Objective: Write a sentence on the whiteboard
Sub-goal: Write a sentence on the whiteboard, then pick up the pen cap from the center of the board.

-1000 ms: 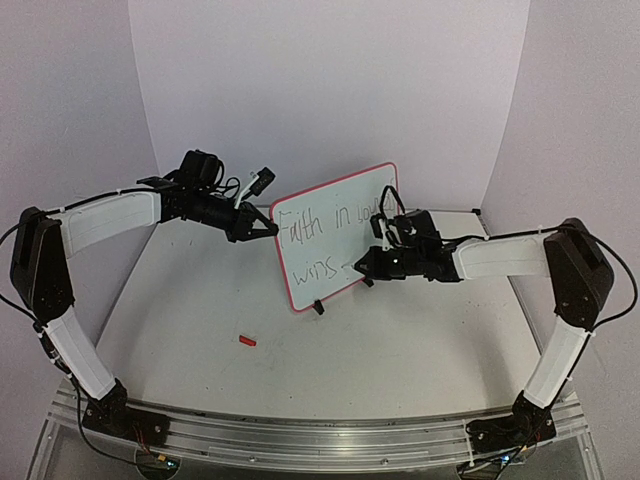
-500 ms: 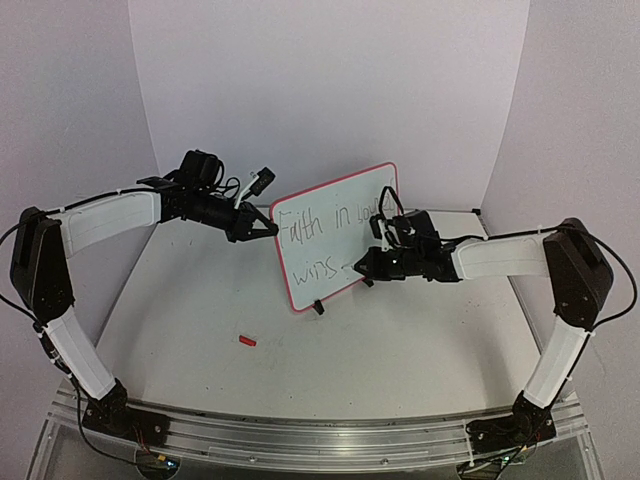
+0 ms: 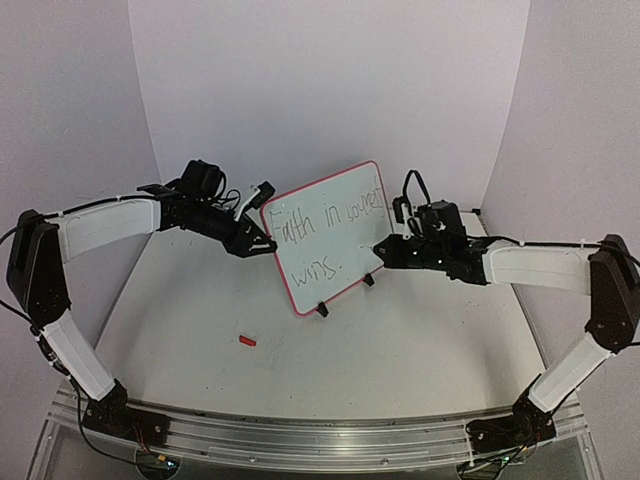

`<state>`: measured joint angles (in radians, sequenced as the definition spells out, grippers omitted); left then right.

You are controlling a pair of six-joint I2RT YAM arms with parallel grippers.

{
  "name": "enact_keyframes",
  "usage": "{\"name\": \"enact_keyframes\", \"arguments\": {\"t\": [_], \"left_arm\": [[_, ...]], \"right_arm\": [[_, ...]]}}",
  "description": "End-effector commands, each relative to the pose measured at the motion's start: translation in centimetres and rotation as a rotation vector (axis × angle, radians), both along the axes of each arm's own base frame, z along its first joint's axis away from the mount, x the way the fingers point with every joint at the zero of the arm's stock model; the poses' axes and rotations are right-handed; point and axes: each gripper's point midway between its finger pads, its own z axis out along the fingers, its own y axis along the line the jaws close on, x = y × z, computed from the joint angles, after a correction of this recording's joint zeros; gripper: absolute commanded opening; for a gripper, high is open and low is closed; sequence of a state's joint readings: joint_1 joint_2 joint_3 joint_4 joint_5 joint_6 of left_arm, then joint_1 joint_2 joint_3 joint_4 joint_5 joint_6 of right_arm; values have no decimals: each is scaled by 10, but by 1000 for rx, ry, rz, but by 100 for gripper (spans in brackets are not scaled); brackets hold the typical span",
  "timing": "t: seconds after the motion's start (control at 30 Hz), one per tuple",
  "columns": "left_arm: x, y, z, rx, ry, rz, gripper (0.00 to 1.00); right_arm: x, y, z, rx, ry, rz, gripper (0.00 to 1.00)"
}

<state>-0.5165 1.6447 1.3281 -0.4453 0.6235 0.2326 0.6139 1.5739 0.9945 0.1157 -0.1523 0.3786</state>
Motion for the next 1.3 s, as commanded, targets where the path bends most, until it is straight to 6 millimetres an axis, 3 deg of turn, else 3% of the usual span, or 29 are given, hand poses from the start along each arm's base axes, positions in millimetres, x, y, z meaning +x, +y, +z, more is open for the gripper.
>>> {"name": "enact_keyframes", "arguments": {"t": [0.0,0.23,0.43,0.63,0.77,0.93,1.27], "left_arm": [[0,11,22,3,-98,60,53],[12,35,31,24,-161,200,65],[2,70,37,28,-199,374,67],[-23,102,15,-100,-140,575,67],[-32,121,-16,-150,-15,729,70],[-43,117,-53,-144,119,739,71],[-56,57,-98,-151,259,420,63]], "right_arm": [[5,-20,31,-3,-104,-63,0],[-2,-38,58,-2,-169,-90,0],[-12,-43,65,-15,-180,-75,0],[-19,-40,67,-5,-155,-45,0],[-31,-41,65,26,-110,-28,0],[-53,-41,45,57,18,-5,0],[-94,-49,11,114,195,4,0]]}}
